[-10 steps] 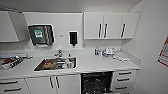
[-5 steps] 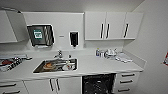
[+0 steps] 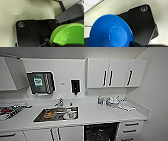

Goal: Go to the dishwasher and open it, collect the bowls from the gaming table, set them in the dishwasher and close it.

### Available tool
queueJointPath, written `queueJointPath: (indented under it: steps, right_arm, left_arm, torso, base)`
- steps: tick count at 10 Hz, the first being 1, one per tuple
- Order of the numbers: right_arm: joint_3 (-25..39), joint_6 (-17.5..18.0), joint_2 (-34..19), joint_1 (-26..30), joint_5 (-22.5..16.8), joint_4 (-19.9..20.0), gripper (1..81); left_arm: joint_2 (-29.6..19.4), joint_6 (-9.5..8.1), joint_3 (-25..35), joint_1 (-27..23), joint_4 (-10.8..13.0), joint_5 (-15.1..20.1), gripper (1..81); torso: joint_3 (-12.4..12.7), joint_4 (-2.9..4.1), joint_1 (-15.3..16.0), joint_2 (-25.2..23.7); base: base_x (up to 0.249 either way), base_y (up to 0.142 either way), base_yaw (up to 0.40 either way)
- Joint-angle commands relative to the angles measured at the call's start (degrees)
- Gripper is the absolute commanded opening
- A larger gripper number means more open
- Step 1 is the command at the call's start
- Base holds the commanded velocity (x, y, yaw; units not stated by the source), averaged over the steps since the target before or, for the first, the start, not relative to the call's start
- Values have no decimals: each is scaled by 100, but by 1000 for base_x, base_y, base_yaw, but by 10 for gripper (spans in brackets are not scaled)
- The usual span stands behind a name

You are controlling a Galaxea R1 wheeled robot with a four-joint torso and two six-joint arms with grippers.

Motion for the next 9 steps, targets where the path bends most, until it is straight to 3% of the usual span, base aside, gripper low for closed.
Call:
queueJointPath:
  steps: [1,6,9]
  right_arm:
    - [52,-8,-38,222,-194,-138,10]
    - [51,0,-29,230,-194,-138,10]
    - [42,-9,-20,230,-194,-138,10]
  left_arm:
    - [-138,-3,-25,-259,38,68,10]
    - [-139,-12,-25,-259,38,68,10]
    - [-130,-12,-25,-259,38,77,10]
  torso:
    - [0,0,3,0]
    - [0,0,3,2]
    - [0,0,6,2]
  base:
    - [136,0,0]
    - [144,0,0]
    - [59,0,0]
